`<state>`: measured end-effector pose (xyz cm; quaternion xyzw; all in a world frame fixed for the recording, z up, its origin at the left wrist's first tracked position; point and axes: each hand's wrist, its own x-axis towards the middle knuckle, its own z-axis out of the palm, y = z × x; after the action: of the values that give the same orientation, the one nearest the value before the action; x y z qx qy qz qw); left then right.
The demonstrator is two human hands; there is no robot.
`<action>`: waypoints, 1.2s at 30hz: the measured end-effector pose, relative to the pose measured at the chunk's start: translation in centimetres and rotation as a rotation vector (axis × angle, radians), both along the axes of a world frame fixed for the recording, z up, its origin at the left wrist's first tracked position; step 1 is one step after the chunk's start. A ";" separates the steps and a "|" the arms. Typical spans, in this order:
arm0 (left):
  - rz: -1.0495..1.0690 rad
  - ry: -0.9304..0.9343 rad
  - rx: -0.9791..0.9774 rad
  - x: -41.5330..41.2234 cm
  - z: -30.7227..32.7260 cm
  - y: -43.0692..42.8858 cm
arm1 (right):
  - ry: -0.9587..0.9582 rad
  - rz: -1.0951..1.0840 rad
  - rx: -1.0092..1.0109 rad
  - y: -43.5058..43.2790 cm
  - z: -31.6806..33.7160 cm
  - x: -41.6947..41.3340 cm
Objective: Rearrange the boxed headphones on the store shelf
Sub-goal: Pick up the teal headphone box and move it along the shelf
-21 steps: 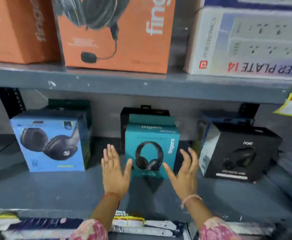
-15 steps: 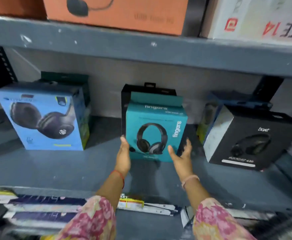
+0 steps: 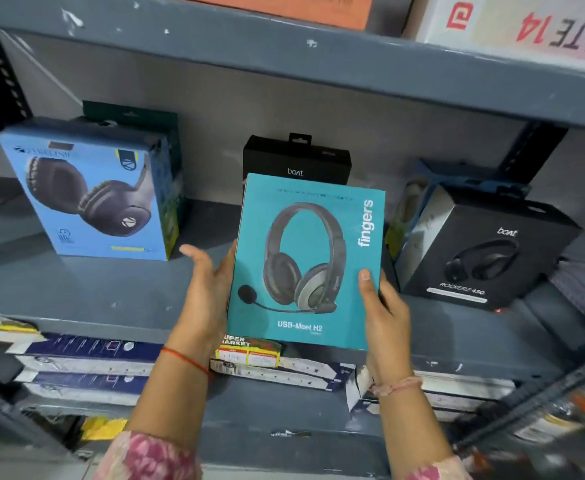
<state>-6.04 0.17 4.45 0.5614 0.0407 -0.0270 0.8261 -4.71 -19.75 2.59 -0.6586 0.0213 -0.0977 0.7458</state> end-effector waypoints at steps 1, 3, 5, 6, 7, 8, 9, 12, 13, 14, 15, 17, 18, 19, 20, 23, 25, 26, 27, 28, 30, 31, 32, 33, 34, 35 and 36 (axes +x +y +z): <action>-0.009 -0.014 0.003 -0.1 0.1 0.0 | 0.011 0.014 0.013 -0.1 0.3 -0.2; -0.013 -0.023 0.022 -0.4 0.2 -0.3 | 0.017 0.014 0.002 -0.3 0.6 -0.3; -0.012 -0.023 0.038 -0.7 0.7 -0.4 | 0.020 0.021 -0.002 -0.3 1.1 -0.5; -0.011 -0.025 0.055 -0.9 0.9 -0.4 | 0.020 0.029 -0.003 -0.3 1.1 -0.6; -0.013 -0.025 0.086 -1.0 1.0 -0.5 | 0.020 0.039 -0.012 -0.3 1.1 -0.7; -0.007 -0.024 0.139 -1.3 1.1 -0.6 | 0.011 0.053 -0.022 -0.2 1.0 -0.8; 0.027 -0.019 0.198 -1.7 1.2 -0.8 | -0.006 0.066 -0.034 0.1 1.0 -1.0; 0.183 -0.056 0.356 -3.3 0.6 0.3 | -0.084 0.083 -0.144 1.6 -0.1 -1.1; 0.219 -0.077 0.401 -3.9 0.1 1.4 | -0.103 0.100 -0.208 2.6 -0.5 -1.1; 0.243 -0.088 0.438 -4.5 -0.3 2.7 | -0.122 0.136 -0.270 3.6 -1.0 -1.0; 0.265 -0.095 0.474 -5.4 -0.7 4.3 | -0.132 0.188 -0.327 5.0 -1.5 -0.9; 0.321 -0.090 0.529 -7.1 -1.6 7.8 | -0.148 0.287 -0.401 8.5 -1.9 -0.9; 0.370 -0.081 0.536 -8.0 -2.0 9.7 | -0.154 0.347 -0.408 10.7 -2.0 -1.1; 0.433 -0.077 0.523 -9.0 -2.3 11.7 | -0.163 0.415 -0.411 13.2 -1.9 -1.4; 0.497 -0.079 0.505 -10.0 -2.6 13.9 | -0.171 0.476 -0.424 15.9 -1.8 -1.5; 0.701 -0.093 0.512 -11.3 -3.5 20.5 | -0.234 0.622 -0.453 23.8 -2.3 -1.4; 0.813 -0.077 0.531 -11.4 -4.4 25.5 | -0.254 0.674 -0.469 29.2 -3.0 -0.9; 0.856 -0.061 0.551 -11.4 -4.7 28.3 | -0.247 0.695 -0.483 32.3 -3.5 -0.5; 0.881 -0.057 0.586 -11.2 -5.1 30.2 | -0.240 0.708 -0.505 34.3 -4.0 -0.2; 0.905 -0.056 0.627 -10.9 -5.6 31.8 | -0.234 0.714 -0.527 35.9 -4.4 0.2; 0.967 -0.055 0.702 -10.2 -6.5 35.0 | -0.210 0.714 -0.572 39.3 -5.4 1.0; 0.991 -0.068 0.705 -9.8 -6.9 36.1 | -0.206 0.700 -0.587 40.8 -5.7 1.4; 1.018 -0.077 0.700 -9.4 -7.3 36.8 | -0.210 0.674 -0.602 41.9 -5.9 1.7; 1.041 -0.076 0.699 -9.0 -7.8 37.5 | -0.213 0.643 -0.614 43.1 -6.1 2.0; 1.058 -0.067 0.707 -8.7 -8.2 38.0 | -0.210 0.610 -0.618 44.0 -6.4 2.3; 1.069 -0.067 0.710 -8.4 -8.6 38.3 | -0.198 0.583 -0.623 44.8 -6.6 2.5; 1.082 -0.064 0.702 -8.1 -9.0 38.8 | -0.183 0.560 -0.631 45.5 -7.0 2.8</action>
<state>-14.14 38.97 -4.60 0.6991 0.2998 0.4249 0.4908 -1.90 25.73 -4.43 -0.8234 -0.2556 0.0486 0.5043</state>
